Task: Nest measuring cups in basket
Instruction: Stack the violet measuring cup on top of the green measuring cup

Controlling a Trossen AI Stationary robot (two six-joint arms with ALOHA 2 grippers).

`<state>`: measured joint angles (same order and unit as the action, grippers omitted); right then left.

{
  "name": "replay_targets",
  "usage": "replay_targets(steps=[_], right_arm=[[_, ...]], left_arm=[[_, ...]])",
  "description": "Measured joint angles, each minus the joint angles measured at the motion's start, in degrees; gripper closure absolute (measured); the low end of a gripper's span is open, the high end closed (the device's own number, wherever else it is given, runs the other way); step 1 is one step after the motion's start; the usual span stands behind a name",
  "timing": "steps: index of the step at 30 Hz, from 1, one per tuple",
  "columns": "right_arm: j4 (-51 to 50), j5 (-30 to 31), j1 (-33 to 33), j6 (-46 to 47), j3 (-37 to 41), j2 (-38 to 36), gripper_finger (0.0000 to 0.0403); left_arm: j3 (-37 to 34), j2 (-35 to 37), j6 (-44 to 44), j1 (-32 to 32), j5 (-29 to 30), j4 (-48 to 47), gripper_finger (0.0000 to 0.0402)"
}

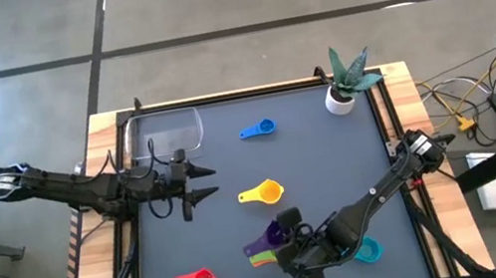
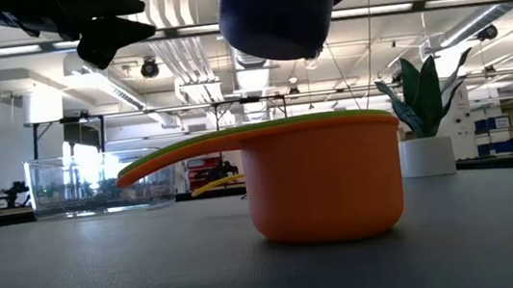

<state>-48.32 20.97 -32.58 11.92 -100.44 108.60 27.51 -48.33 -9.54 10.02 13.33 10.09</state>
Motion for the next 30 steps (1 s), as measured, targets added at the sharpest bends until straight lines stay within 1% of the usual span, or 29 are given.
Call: replay_targets(steps=[30], right_arm=[[0.9, -0.4, 0.0, -0.6, 0.0, 0.0, 0.0394]], left_arm=[[0.0, -0.2, 0.2, 0.0, 0.0, 0.1, 0.0196]])
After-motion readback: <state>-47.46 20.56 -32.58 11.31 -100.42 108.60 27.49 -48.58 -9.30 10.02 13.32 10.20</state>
